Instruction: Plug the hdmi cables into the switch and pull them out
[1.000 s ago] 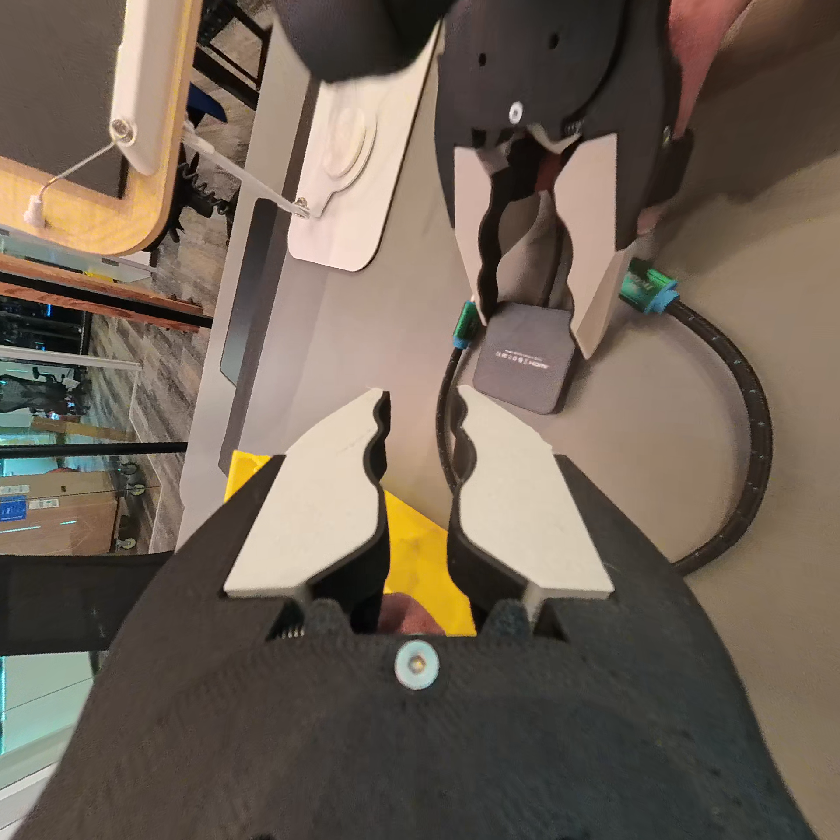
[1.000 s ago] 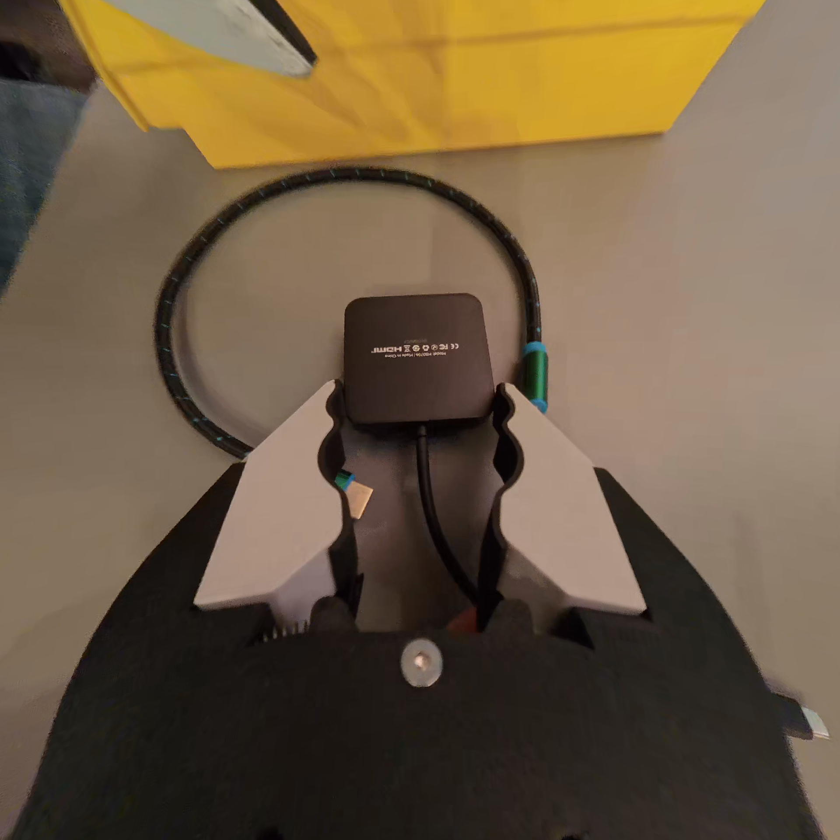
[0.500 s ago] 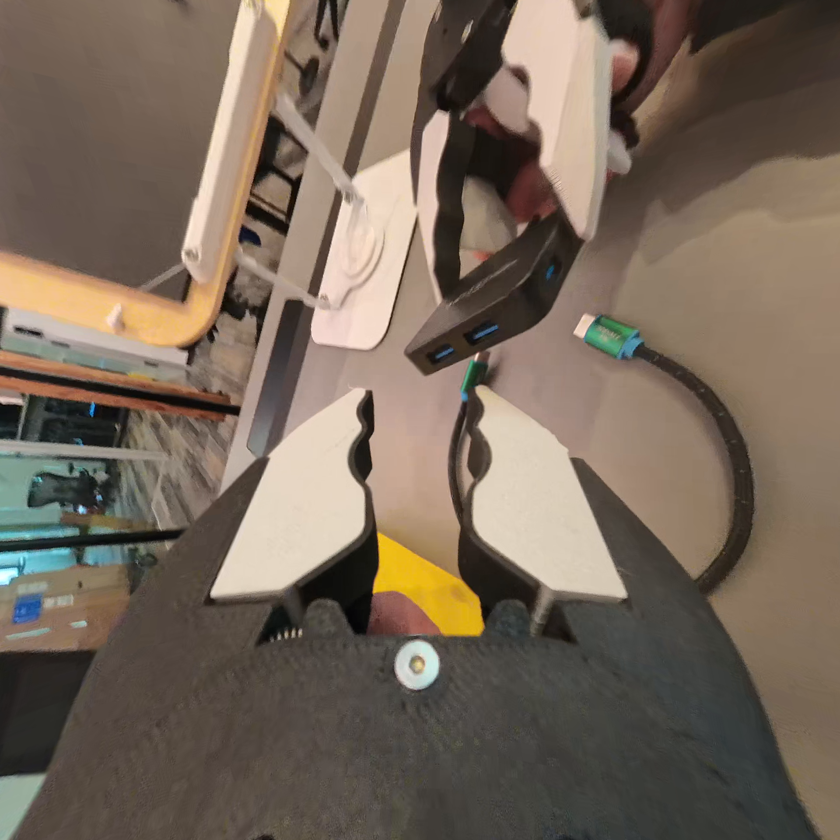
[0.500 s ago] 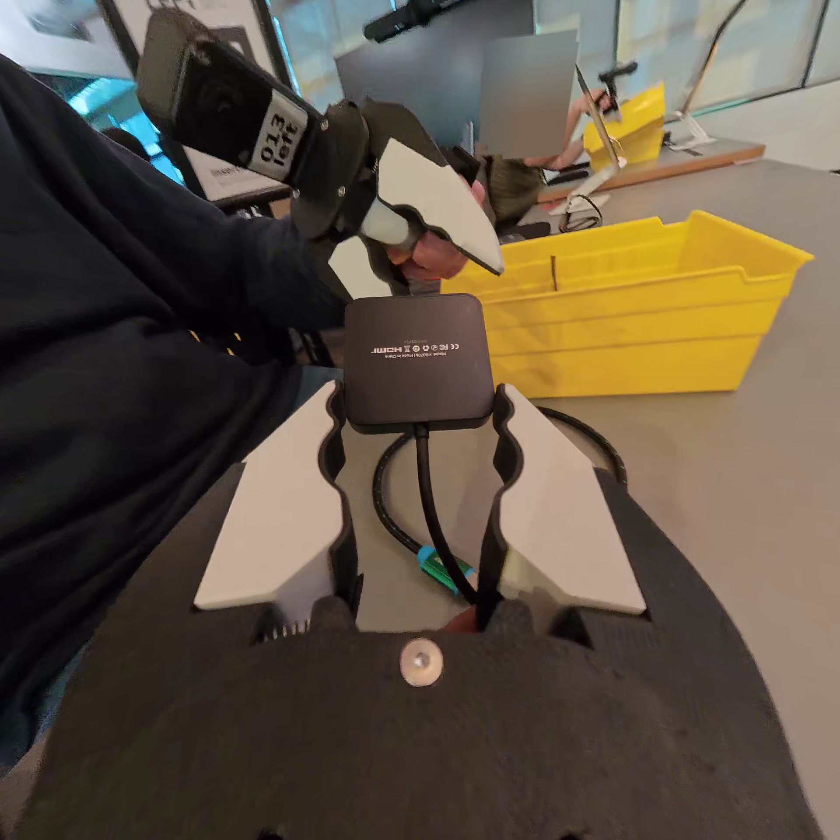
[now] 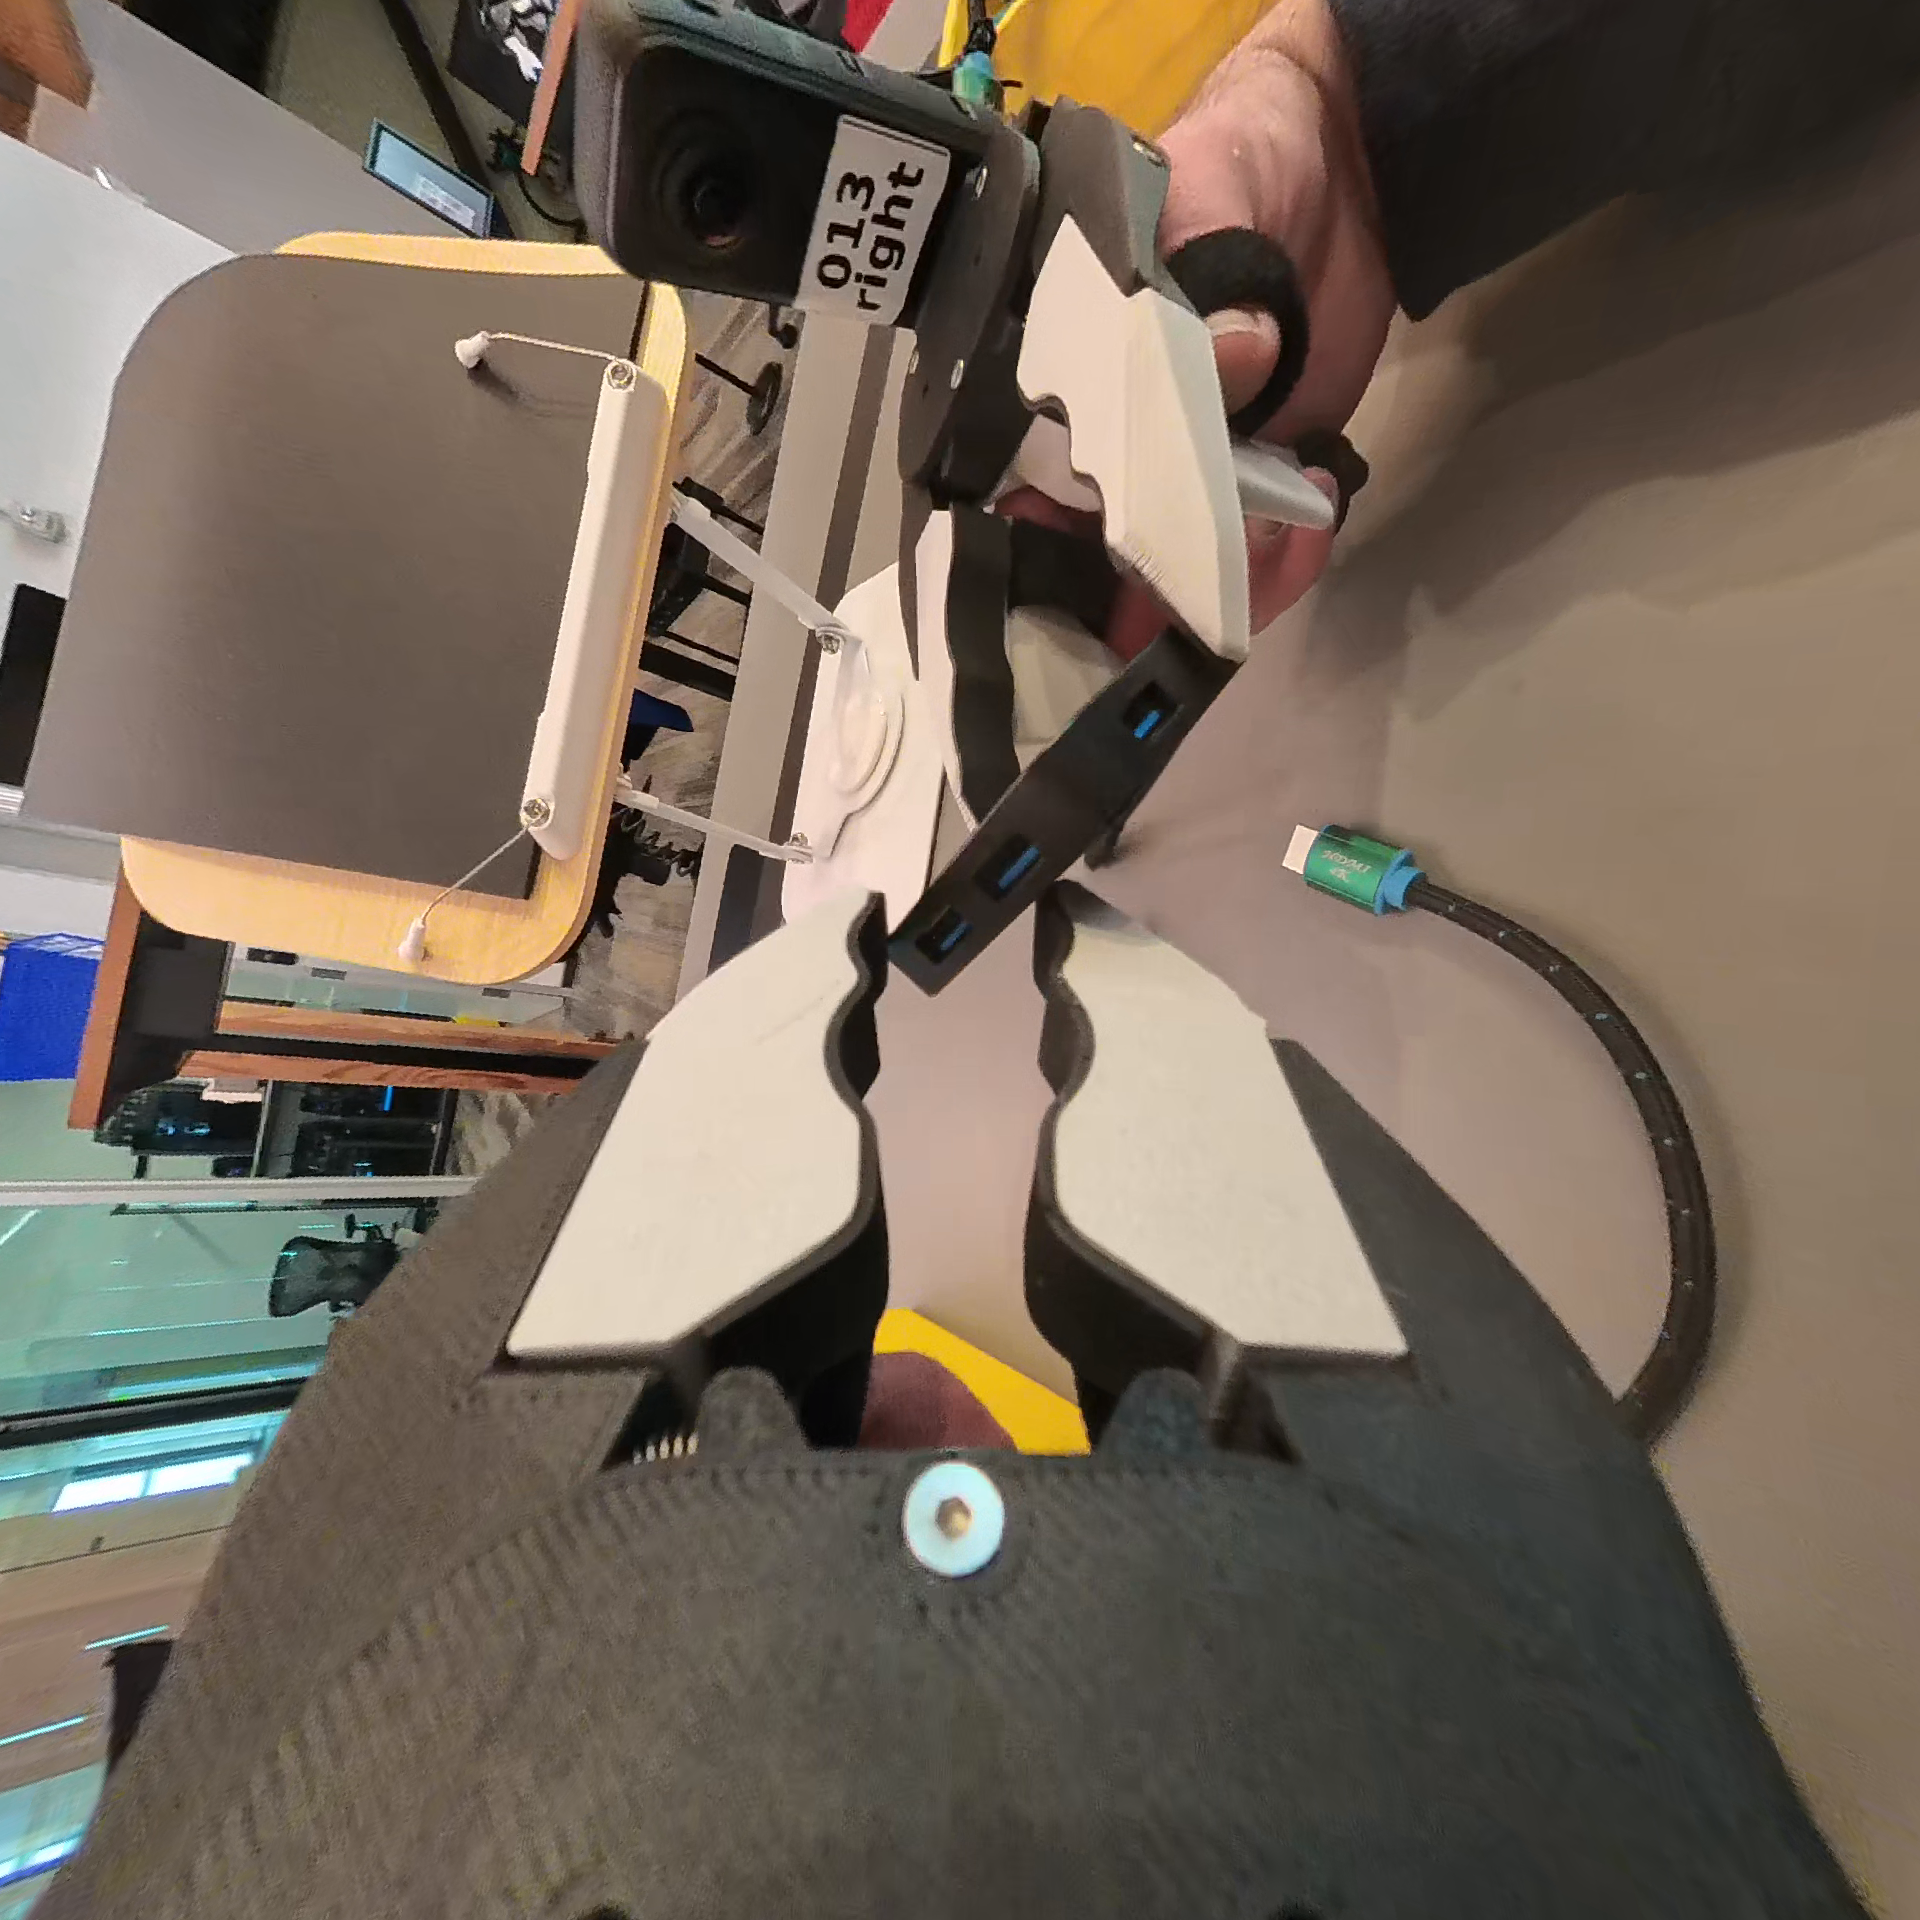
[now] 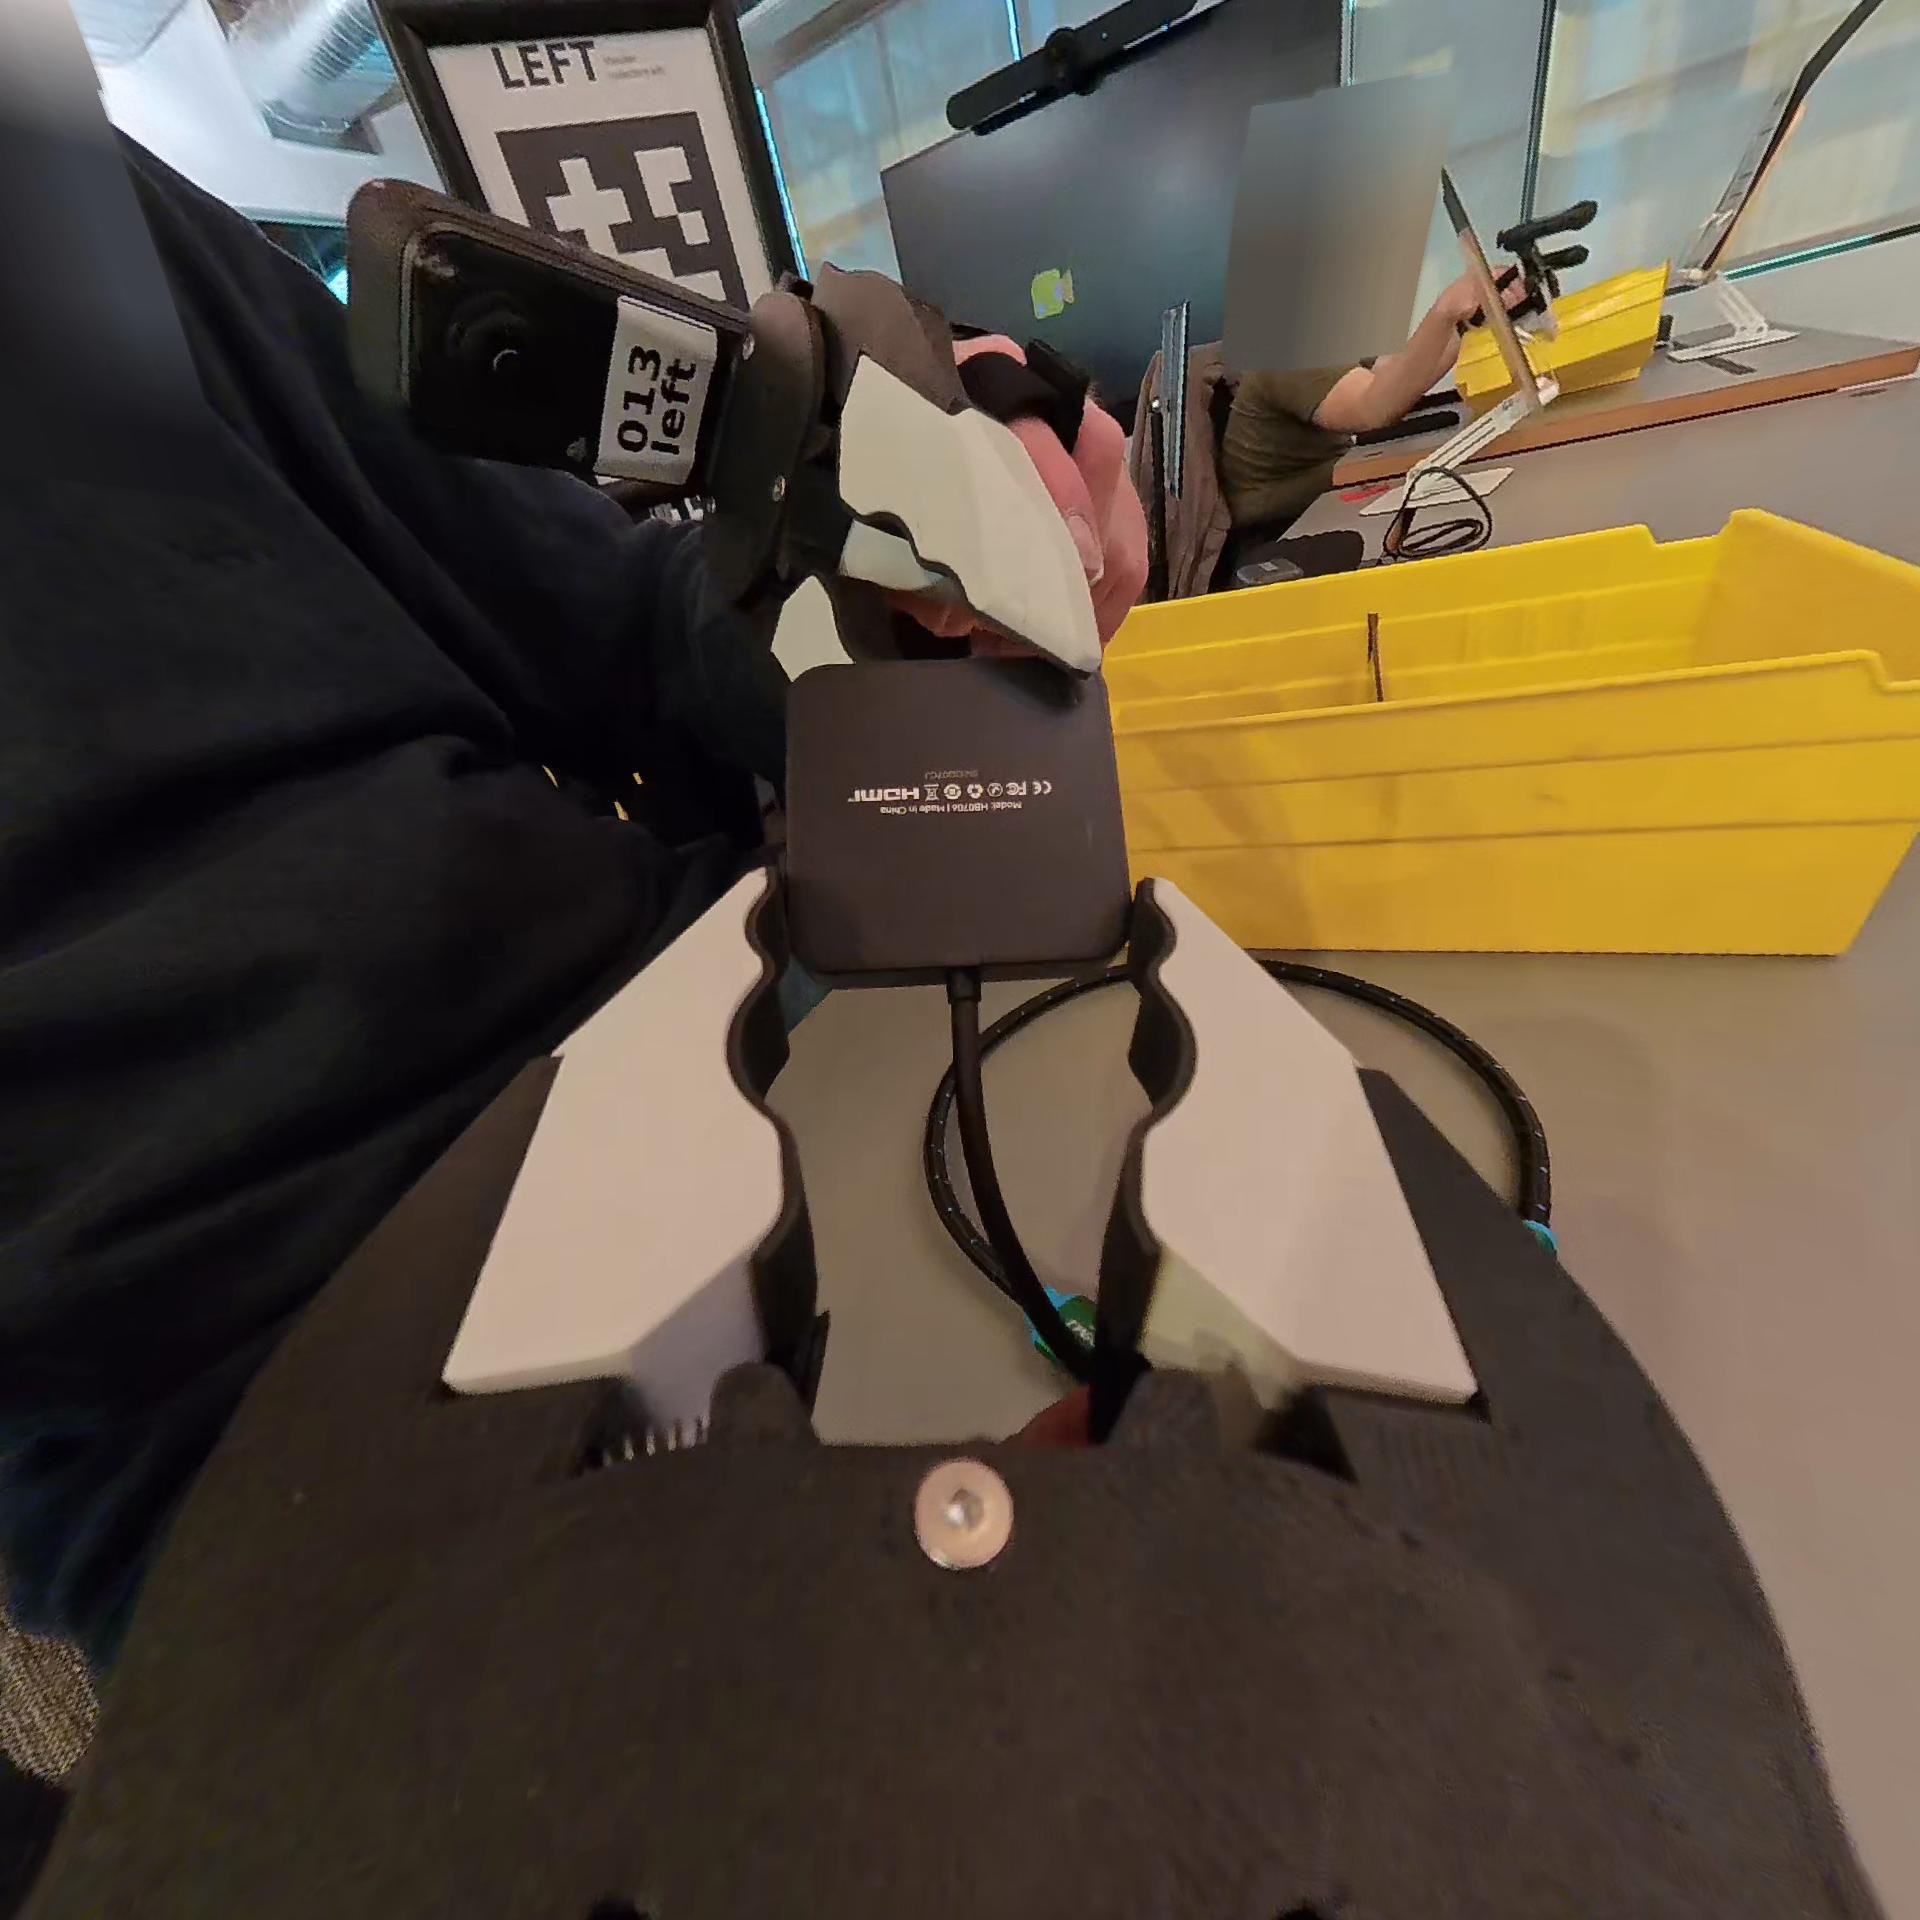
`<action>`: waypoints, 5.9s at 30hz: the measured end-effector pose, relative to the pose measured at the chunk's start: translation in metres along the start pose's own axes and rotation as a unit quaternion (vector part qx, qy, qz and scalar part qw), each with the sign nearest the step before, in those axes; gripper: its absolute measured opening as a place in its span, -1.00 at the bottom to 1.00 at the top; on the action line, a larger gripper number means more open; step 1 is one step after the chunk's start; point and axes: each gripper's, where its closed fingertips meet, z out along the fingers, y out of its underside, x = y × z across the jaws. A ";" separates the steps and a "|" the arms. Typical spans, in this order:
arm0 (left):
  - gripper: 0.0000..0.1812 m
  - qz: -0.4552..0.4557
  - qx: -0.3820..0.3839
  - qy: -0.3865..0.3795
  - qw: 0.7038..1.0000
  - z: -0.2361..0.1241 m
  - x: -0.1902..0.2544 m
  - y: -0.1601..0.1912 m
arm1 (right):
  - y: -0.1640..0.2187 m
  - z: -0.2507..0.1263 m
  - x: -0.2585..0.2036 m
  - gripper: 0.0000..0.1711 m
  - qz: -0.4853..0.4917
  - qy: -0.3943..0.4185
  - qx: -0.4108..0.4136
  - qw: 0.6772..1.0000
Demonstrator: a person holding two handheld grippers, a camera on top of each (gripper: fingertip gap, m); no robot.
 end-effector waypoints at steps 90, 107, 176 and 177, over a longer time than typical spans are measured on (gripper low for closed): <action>-0.85 -0.061 -0.123 0.037 0.990 0.026 0.012 0.031 | 0.002 -0.014 0.029 -0.76 -0.269 0.236 -0.177 0.917; -0.83 -0.060 -0.141 0.030 0.988 0.033 0.017 0.035 | 0.023 -0.011 0.055 -0.87 -0.323 0.290 -0.276 0.858; -0.69 -0.072 -0.172 0.054 0.981 0.028 0.018 0.058 | 0.093 -0.035 0.125 -0.93 -0.159 0.393 -0.404 0.811; -0.69 -0.074 -0.172 0.053 0.981 0.028 0.017 0.058 | 0.090 -0.036 0.124 -0.92 -0.162 0.396 -0.397 0.812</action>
